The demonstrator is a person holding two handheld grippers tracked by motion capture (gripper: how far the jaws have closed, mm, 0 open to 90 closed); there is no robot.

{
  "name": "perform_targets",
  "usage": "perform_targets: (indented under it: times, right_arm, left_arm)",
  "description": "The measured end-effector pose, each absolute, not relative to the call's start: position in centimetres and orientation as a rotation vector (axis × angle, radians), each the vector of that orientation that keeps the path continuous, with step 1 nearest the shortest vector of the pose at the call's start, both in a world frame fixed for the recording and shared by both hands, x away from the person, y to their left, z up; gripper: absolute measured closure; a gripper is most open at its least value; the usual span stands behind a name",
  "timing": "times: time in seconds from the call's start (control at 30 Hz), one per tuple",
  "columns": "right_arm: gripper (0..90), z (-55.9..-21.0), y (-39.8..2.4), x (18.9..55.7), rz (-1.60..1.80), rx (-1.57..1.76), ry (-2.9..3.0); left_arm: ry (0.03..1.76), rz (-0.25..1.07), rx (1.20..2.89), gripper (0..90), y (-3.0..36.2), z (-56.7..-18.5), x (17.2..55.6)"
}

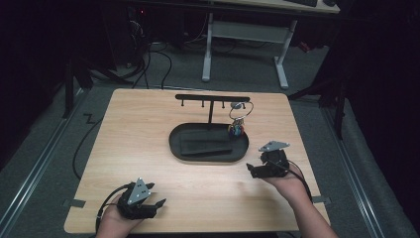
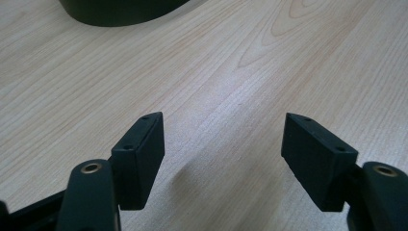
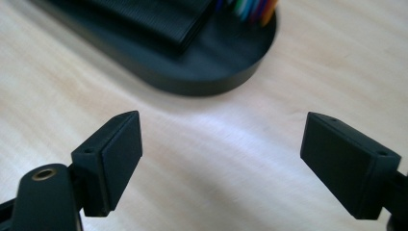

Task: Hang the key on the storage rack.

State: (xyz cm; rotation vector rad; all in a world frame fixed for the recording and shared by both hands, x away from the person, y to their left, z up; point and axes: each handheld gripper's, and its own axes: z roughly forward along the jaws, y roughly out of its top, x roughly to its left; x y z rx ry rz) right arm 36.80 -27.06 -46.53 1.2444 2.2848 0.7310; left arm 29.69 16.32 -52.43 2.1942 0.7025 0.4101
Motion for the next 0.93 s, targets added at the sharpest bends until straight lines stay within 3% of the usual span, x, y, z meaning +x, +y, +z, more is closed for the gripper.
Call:
perform_targets:
  times: [0.4, 0.6, 0.93]
  right_arm:
    - [9.9, -51.6, -29.6, 31.5, 0.854, 1.338, 2.088]
    - [9.1, -51.0, -30.8, 28.4, 1.037, 1.331, 1.897]
    - [10.0, -52.6, -31.0, 29.4, 1.039, 1.382, 1.988]
  left_arm:
    - [0.687, 0.416, 2.189, 31.4, 16.3, -52.3, 29.2]
    - [0.721, 0.414, 2.171, 31.6, 16.3, -52.2, 29.1]
    - [0.770, 0.425, 2.175, 31.7, 16.4, -52.1, 29.2]
